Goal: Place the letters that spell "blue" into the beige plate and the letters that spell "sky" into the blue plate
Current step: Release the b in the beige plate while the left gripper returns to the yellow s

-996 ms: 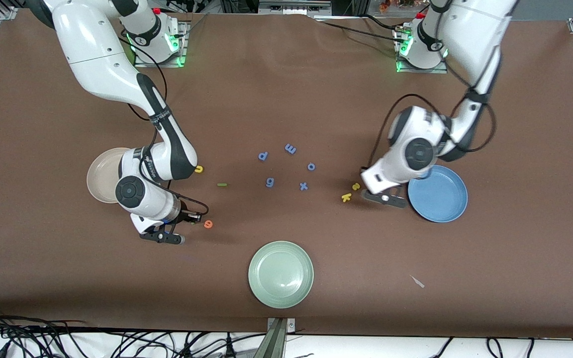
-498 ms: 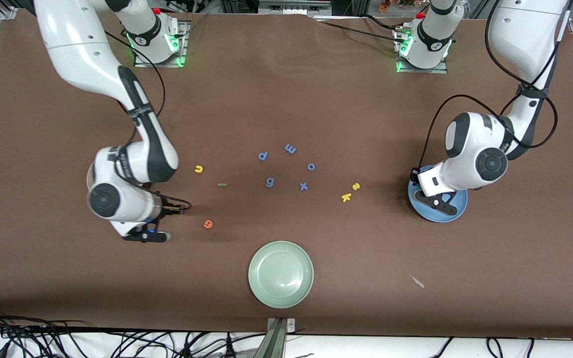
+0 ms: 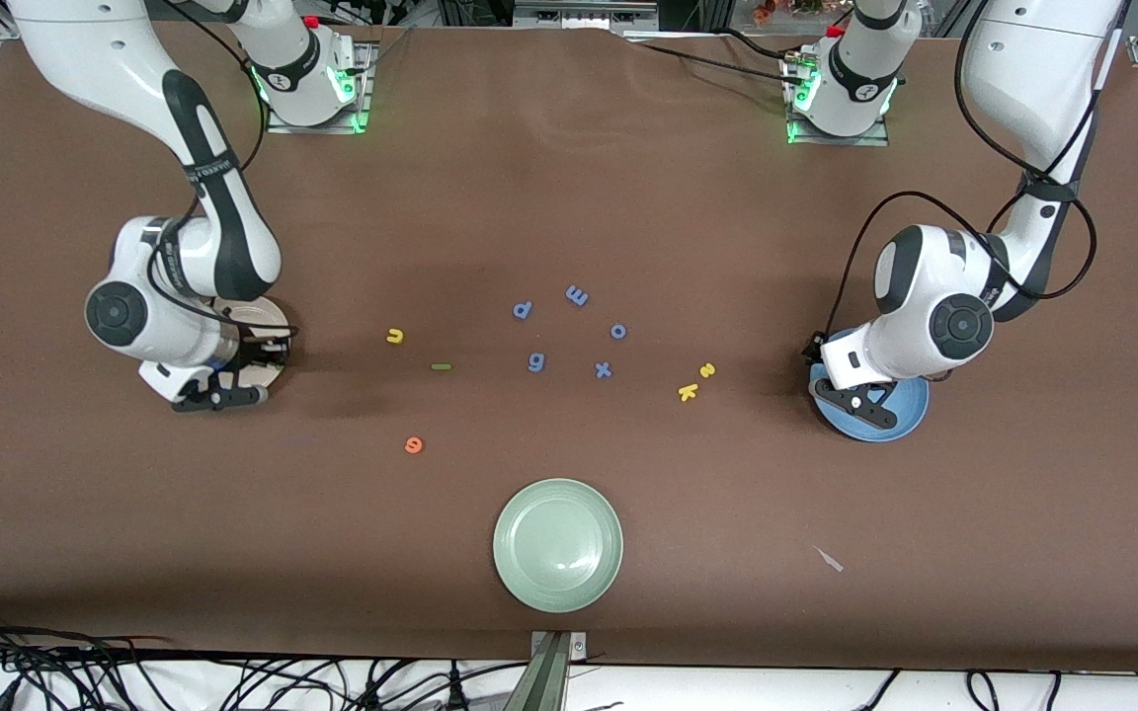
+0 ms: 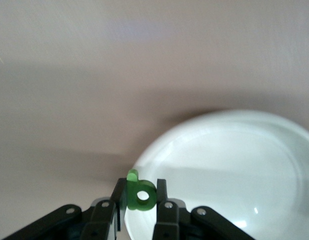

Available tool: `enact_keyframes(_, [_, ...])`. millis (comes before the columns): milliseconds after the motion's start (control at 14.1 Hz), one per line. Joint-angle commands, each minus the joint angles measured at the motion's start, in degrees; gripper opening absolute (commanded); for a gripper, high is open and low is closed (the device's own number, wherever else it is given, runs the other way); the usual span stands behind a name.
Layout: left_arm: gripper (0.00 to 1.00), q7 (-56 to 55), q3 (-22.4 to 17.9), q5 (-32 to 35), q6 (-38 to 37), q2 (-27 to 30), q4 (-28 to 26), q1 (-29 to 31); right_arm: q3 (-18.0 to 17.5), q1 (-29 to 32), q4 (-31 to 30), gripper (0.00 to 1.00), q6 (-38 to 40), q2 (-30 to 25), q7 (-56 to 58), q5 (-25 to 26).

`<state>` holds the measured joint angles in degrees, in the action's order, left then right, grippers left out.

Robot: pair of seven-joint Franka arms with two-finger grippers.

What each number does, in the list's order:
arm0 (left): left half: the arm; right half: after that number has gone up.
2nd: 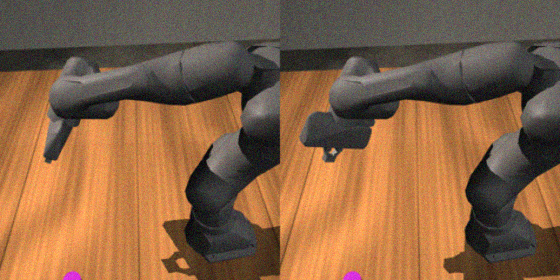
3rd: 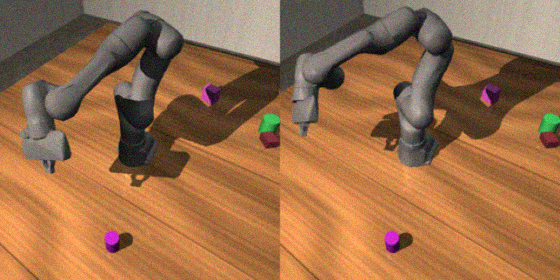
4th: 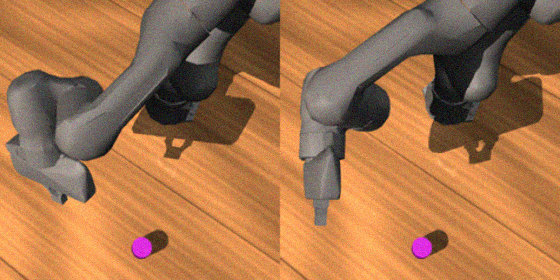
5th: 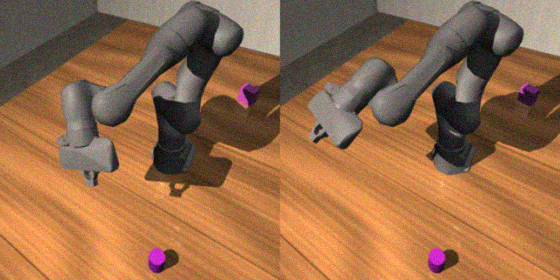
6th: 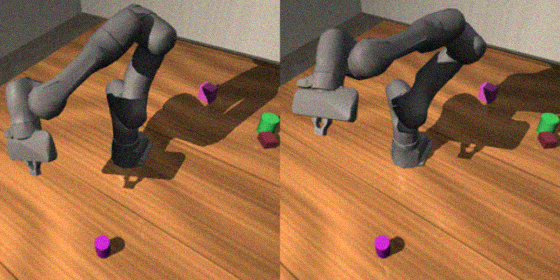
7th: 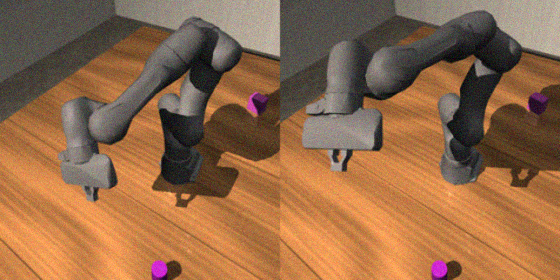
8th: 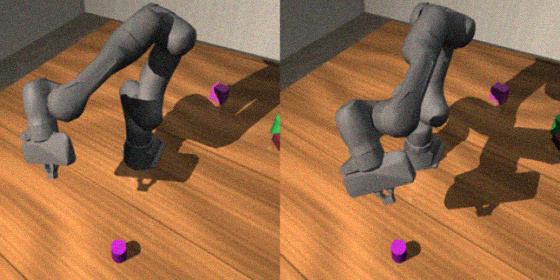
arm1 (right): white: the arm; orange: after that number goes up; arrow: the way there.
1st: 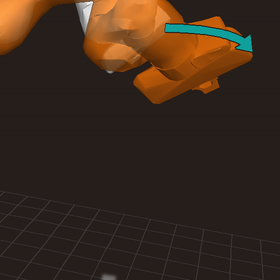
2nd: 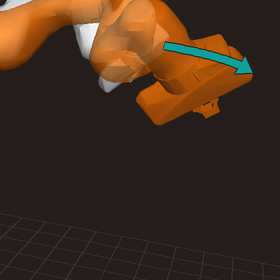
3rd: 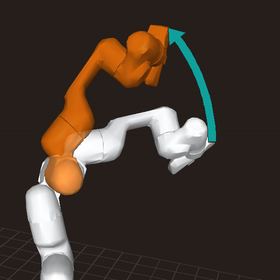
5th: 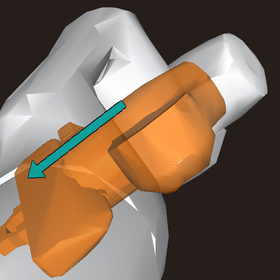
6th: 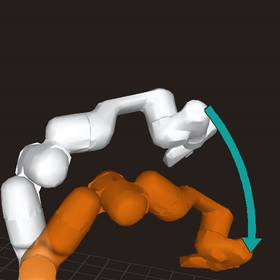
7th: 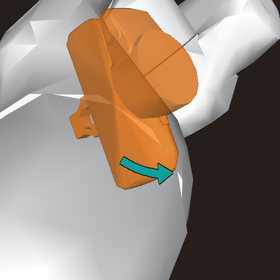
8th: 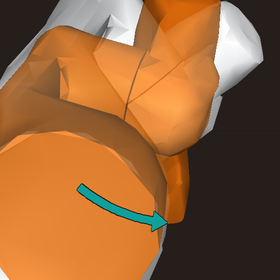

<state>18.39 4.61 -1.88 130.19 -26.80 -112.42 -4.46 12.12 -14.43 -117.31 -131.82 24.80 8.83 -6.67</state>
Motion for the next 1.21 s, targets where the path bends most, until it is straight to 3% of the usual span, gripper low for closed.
enact_keyframes(0, [0.7,-1.7,0.7,-3.9,0.5,-0.4,1.4,-2.7,1.4,-0.4,-5.6,0.0,-0.6,-3.5,1.3,0.2])
enact_keyframes(71, [0.71,-3.2,0.7,-7.6,2.8,-1.7,1.4,-4.8,1.8,-0.4,-5.9,0.01,-0.2,-3.4,1.3,0.2])
enact_keyframes(142, [0.72,-4.1,0.7,-9.8,5.8,-2.5,1.4,-6.6,2.1,-0.4,-6.1,0.45,0.1,-3.4,1.2,0.2])
enact_keyframes(284, [0.72,-6.0,0.7,-10.8,8.7,-4.1,1.5,-10.3,2.9,-0.4,-5.5,1.0,2.3,-3.4,0.6,0.1])
enact_keyframes(498, [0.72,-9.3,0.7,-10.7,9.5,-6.1,2.7,-14.6,1.9,-1.0,-3.1,1.0,5.6,-4.3,-3.4,-0.4])
enact_keyframes(853, [0.66,-9.3,0.6,-10.2,13.9,-8.7,2.7,-16.8,-7.2,-1.1,-3.0,1.0,-2.1,-3.5,-20.3,-1.0])
enact_keyframes(996, [0.59,-8.9,0.5,-10.2,14.1,-8.9,2.8,-16.9,-10.1,-1.4,-3.5,1.0,-6.5,-2.7,-26.6,-1.0])
enact_keyframes(1138, [0.43,-8.3,0.4,-10.1,14.1,-9.2,3.9,-16.9,-12.6,-1.6,-3.6,1.0,-8.0,-2.6,-32.4,-1.0])
